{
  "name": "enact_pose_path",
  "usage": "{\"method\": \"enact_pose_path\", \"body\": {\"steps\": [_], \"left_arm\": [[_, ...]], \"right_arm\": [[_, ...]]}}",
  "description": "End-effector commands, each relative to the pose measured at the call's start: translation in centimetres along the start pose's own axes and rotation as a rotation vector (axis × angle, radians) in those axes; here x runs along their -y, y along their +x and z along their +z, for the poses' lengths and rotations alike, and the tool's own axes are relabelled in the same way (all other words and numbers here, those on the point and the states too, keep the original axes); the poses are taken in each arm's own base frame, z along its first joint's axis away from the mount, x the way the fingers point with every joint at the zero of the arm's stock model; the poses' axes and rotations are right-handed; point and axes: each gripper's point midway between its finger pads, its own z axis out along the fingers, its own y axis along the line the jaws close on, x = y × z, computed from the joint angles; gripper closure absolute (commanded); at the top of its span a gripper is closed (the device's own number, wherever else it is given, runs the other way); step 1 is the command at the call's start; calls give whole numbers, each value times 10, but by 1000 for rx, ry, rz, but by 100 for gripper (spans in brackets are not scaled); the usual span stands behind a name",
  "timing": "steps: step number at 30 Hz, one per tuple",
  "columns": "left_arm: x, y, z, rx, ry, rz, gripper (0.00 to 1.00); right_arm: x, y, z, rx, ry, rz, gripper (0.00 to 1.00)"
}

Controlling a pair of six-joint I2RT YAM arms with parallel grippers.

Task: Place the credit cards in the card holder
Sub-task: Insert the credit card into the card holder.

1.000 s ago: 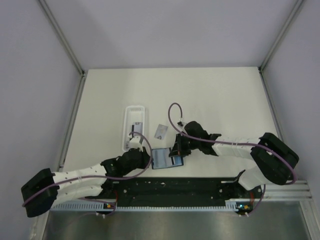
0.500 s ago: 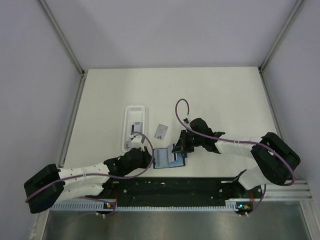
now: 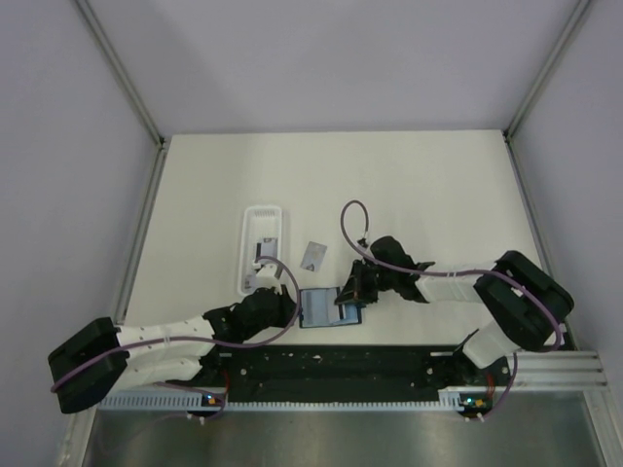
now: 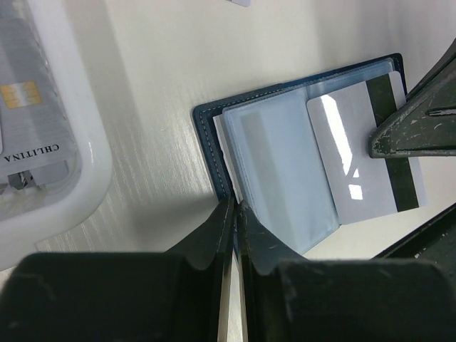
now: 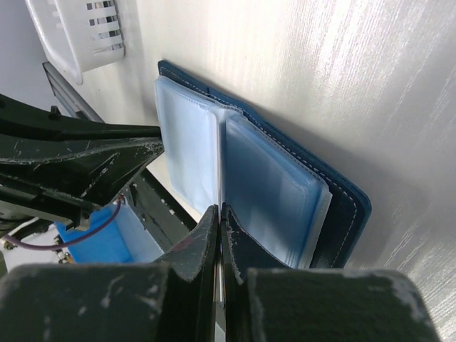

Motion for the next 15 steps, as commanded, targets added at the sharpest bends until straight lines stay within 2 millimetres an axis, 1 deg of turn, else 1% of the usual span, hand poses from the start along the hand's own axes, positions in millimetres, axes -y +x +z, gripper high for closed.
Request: {"method": "enact_pose_path", "body": {"steps": [1, 8, 15], "left_arm": [[-3, 3, 1, -15, -6, 15, 89], [-2, 3, 2, -16, -10, 14, 89], [-1, 3, 4, -22, -12, 19, 89]], "right_arm": [[-3, -6, 3, 18, -35, -10, 100], [-4, -5, 7, 10, -63, -19, 100], [1, -2, 9, 2, -59, -18, 100]]}}
